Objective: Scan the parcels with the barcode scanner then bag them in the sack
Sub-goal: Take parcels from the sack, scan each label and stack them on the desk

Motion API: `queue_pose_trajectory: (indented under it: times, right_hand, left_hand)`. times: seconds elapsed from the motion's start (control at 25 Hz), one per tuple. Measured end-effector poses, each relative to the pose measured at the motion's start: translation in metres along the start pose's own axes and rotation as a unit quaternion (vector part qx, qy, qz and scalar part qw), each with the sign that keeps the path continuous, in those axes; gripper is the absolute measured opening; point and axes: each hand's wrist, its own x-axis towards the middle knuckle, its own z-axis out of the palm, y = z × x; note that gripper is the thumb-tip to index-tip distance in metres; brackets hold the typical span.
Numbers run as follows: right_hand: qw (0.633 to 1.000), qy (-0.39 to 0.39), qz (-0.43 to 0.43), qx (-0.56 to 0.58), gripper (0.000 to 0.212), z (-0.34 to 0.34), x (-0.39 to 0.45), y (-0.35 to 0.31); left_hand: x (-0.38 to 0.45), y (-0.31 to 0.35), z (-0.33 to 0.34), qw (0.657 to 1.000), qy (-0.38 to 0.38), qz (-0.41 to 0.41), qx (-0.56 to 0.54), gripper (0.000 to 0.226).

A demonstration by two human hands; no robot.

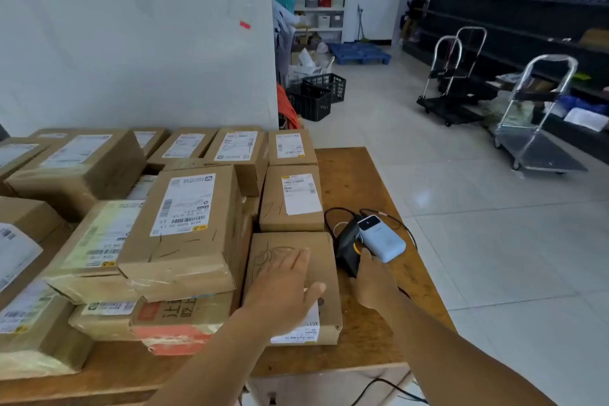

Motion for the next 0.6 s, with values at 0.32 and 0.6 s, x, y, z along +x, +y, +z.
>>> queue_pose_trajectory:
  times: [0.32,0.6]
  right_hand:
    - [0.997,0.049,0.019,0.063,0.064,0.008,0.008,-0.007]
    - [0.964,0.067,0.021,0.257,0.02,-0.038,-0.032,-0.009]
  left_hand:
    - [-0.02,-0.028,0.032,0.995,-0.062,-0.055,0.062,0.098]
    - [-0.019,-0.019,0.044,0.996,0.004,-0.079,0.038,0.09]
